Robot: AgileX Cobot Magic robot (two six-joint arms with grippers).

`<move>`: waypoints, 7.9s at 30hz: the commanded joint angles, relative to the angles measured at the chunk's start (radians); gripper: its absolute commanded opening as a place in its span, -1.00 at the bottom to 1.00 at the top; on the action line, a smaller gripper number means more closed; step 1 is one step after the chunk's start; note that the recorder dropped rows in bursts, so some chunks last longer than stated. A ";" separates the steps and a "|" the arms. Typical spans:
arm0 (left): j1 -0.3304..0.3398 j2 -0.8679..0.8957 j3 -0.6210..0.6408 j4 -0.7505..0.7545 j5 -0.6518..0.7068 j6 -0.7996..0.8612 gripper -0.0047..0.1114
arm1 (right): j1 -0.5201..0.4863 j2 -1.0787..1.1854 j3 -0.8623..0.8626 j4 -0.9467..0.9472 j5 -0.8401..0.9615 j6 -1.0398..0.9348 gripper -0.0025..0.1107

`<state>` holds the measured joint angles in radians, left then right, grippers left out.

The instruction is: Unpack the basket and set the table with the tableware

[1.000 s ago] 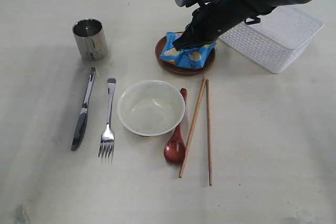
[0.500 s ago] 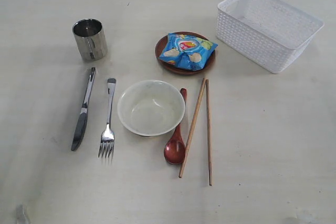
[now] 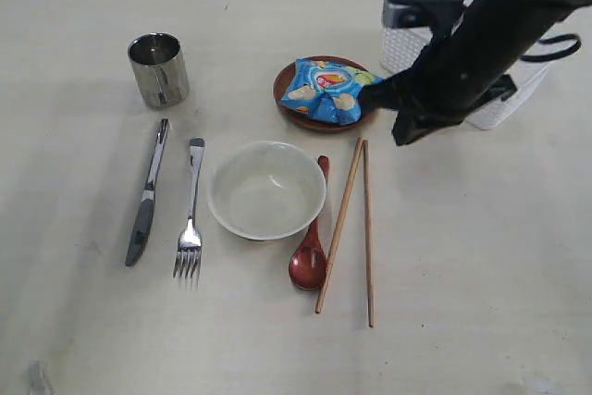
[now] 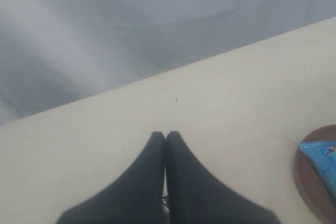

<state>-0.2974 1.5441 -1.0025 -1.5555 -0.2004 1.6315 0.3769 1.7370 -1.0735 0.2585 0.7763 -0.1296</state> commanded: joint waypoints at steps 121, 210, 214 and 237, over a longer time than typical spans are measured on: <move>-0.003 -0.004 0.007 -0.050 -0.087 0.022 -0.92 | 0.319 0.092 -0.065 0.106 -0.335 0.463 -0.09; -0.003 -0.004 0.007 -0.052 -0.081 0.027 -0.92 | 0.291 0.062 0.032 0.215 -0.344 0.269 0.05; -0.003 -0.004 0.007 -0.052 -0.081 0.027 -0.92 | 0.332 0.062 -0.014 0.210 -0.317 0.271 0.05; -0.003 -0.004 0.007 -0.054 -0.078 0.027 -0.92 | 0.420 0.064 -0.031 0.099 -0.249 0.301 0.11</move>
<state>-0.2974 1.5441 -1.0025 -1.6005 -0.2822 1.6601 0.7857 1.8045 -1.1009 0.3779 0.5295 0.1713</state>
